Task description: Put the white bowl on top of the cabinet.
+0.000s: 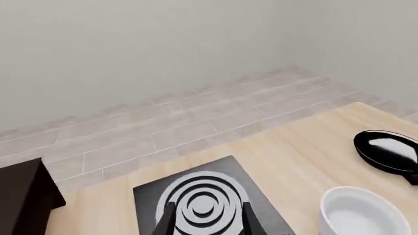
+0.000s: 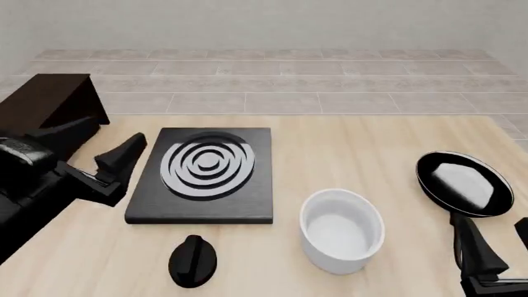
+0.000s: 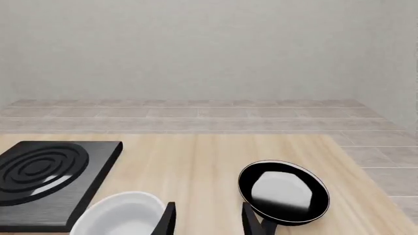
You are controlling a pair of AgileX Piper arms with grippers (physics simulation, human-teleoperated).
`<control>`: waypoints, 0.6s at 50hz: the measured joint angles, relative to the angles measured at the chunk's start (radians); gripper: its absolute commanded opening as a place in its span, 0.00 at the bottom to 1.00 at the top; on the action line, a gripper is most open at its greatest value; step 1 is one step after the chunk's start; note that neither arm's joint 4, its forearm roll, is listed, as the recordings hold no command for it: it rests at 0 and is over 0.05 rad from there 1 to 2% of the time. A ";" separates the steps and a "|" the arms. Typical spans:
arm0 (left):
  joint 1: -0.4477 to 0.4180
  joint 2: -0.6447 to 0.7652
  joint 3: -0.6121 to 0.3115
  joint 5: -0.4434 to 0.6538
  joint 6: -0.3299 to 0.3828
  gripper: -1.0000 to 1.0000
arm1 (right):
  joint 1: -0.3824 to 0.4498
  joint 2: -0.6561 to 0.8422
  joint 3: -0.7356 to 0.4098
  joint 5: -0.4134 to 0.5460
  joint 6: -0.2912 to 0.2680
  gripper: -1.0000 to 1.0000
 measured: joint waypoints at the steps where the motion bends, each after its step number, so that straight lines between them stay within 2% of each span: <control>1: -0.006 0.013 -0.008 0.000 0.002 1.00 | 0.000 0.000 0.000 0.000 0.000 1.00; 30: -0.162 0.311 -0.244 0.061 0.031 1.00 | 0.000 0.004 0.000 -0.004 0.000 1.00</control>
